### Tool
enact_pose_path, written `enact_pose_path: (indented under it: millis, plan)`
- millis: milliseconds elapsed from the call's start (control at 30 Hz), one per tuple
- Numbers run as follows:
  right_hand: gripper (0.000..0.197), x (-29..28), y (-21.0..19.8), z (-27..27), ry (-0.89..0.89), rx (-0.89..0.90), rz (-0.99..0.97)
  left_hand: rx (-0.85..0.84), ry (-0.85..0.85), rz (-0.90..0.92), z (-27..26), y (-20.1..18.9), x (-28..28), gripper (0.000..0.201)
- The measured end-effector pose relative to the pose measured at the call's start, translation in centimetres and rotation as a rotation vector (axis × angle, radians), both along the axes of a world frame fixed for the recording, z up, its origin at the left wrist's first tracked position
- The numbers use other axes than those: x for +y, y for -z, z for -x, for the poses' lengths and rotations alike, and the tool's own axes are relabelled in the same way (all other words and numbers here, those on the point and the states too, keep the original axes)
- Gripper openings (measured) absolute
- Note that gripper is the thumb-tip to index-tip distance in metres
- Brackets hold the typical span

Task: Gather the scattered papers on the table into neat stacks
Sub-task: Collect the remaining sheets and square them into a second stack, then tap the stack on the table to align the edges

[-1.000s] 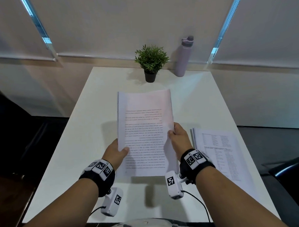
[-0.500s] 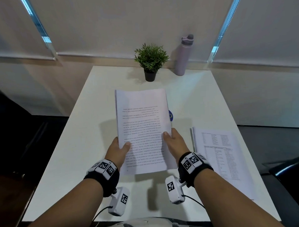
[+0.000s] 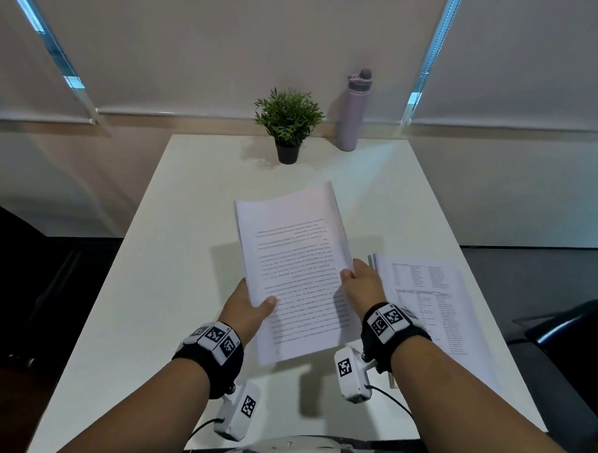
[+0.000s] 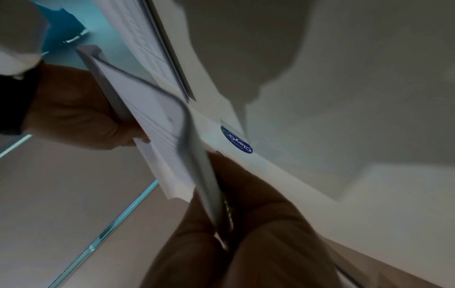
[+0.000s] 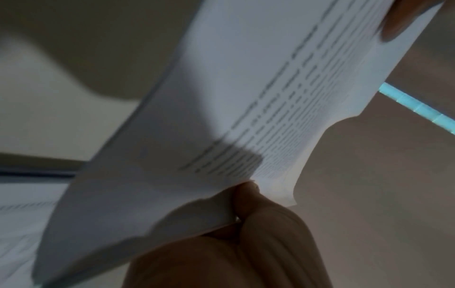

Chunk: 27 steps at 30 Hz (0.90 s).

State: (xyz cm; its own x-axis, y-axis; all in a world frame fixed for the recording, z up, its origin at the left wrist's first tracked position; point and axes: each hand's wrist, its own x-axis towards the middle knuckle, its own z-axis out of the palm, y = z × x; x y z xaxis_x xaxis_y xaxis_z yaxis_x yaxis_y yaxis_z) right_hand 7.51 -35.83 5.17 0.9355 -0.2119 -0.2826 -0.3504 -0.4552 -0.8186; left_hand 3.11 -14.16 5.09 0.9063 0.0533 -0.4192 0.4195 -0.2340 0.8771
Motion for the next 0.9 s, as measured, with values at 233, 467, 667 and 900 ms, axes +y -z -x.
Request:
enact_pose_path:
  millis: [233, 467, 667, 900]
  plan:
    - [0.016, -12.5, 2.0, 1.1, 0.188, 0.131, 0.178, 0.167, 0.112, 0.092, 0.4, 0.8, -3.6, 0.038]
    - [0.030, -21.4, 5.8, 3.6, 0.248, 0.353, 0.484, 0.239, 0.175, -0.010, 0.2, 3.0, -4.6, 0.040]
    - [0.048, -21.9, 8.1, 5.3, 0.288, 0.429, 0.681, 0.245, 0.178, -0.069, 0.5, 3.8, -5.0, 0.039]
    - [0.063, -20.2, 8.8, 4.6, 0.303, 0.428, 0.623, 0.265, 0.163, -0.101, 1.0, 4.3, -4.8, 0.039]
